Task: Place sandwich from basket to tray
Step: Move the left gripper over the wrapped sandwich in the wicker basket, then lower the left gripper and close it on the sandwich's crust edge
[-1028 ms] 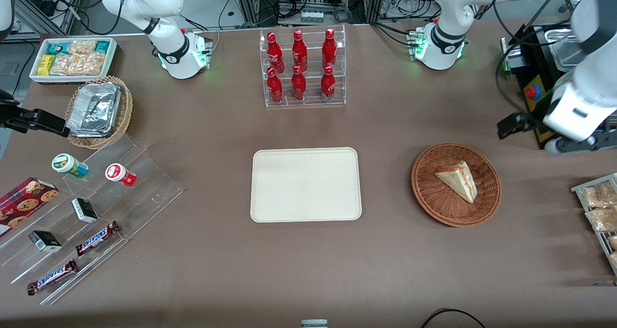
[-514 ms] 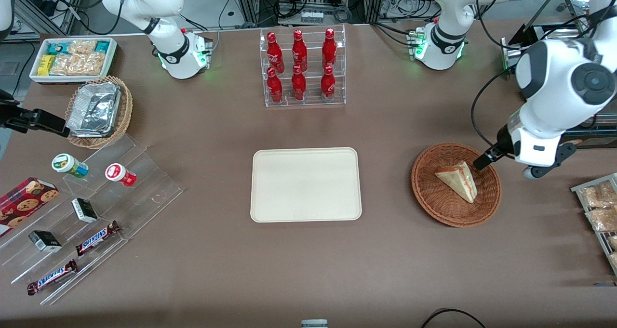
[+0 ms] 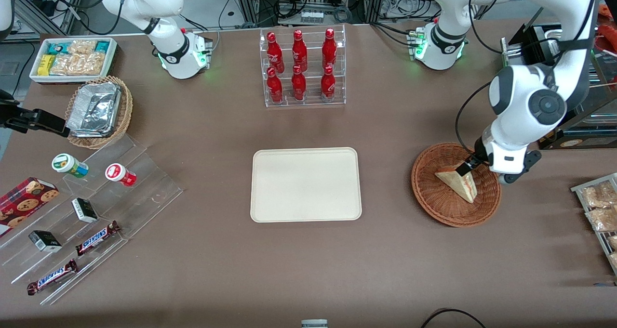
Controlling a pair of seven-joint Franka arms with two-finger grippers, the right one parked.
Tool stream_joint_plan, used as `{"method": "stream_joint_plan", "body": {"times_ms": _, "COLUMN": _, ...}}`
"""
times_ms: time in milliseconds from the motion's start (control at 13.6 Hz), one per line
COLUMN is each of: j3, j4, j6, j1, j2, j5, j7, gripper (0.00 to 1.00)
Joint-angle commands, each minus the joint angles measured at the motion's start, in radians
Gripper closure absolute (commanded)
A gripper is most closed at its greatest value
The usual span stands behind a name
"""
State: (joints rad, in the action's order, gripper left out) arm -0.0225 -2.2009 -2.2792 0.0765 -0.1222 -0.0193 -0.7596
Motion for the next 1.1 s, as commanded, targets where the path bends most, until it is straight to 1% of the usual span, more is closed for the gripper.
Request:
{"method": "stream_joint_plan", "body": {"times_ms": 0, "j3": 0.001, "j4": -0.029, "j6": -0.055, "j1": 0.008, "j2": -0.011, "j5": -0.019, "j7": -0.032, "gripper": 0.00}}
{"method": "stream_joint_plan", "body": {"times_ms": 440, "j3": 0.004, "j4": -0.051, "j6": -0.151, "j1": 0.008, "j2": -0.073, "j5": -0.018, "j7": -0.072, "gripper": 0.00}}
{"method": "stream_joint_plan", "body": {"times_ms": 661, "j3": 0.006, "j4": -0.060, "j6": -0.183, "j1": 0.006, "j2": -0.097, "j5": -0.018, "j7": -0.121, "gripper": 0.00}}
{"method": "stream_joint_plan", "body": {"times_ms": 734, "j3": 0.006, "j4": -0.069, "j6": -0.198, "j1": 0.006, "j2": -0.100, "j5": -0.018, "j7": -0.138, "gripper": 0.05}}
{"method": "stream_joint_plan", "body": {"times_ms": 807, "j3": 0.006, "j4": -0.072, "j6": -0.204, "j1": 0.006, "j2": -0.105, "j5": -0.018, "j7": -0.151, "gripper": 0.23}}
{"method": "stream_joint_plan", "body": {"times_ms": 881, "j3": 0.006, "j4": -0.072, "j6": -0.206, "j1": 0.006, "j2": -0.105, "j5": -0.018, "j7": -0.170, "gripper": 0.56}}
{"method": "stream_joint_plan", "body": {"times_ms": 954, "j3": 0.006, "j4": -0.072, "j6": -0.206, "j1": 0.006, "j2": -0.105, "j5": -0.018, "j7": -0.181, "gripper": 0.94}}
{"method": "stream_joint_plan", "body": {"times_ms": 1028, "j3": 0.006, "j4": -0.071, "j6": -0.206, "j1": 0.006, "j2": -0.103, "j5": -0.018, "j7": -0.185, "gripper": 1.00}}
